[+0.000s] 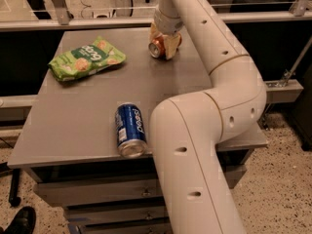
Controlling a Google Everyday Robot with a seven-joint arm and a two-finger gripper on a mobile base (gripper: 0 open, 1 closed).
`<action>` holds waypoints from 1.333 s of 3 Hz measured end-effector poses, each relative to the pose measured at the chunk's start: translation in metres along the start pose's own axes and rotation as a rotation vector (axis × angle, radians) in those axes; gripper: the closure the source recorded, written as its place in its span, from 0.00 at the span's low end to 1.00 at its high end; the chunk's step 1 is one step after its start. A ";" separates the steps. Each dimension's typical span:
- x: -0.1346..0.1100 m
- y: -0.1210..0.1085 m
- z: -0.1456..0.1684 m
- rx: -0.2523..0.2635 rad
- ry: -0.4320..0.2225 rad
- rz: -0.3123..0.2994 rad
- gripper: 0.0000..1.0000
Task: Place coke can upright
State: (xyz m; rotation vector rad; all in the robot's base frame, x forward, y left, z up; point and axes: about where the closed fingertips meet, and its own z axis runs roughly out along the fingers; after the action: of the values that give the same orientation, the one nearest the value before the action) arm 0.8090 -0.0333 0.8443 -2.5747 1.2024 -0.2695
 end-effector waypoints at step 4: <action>-0.025 0.005 -0.078 0.289 -0.457 0.290 1.00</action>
Offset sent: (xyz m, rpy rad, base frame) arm 0.0094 -0.0009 0.0755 0.1219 0.0404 0.0422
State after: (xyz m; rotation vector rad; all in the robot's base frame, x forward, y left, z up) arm 0.7675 -0.0307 0.9150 -2.0319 1.2295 0.1869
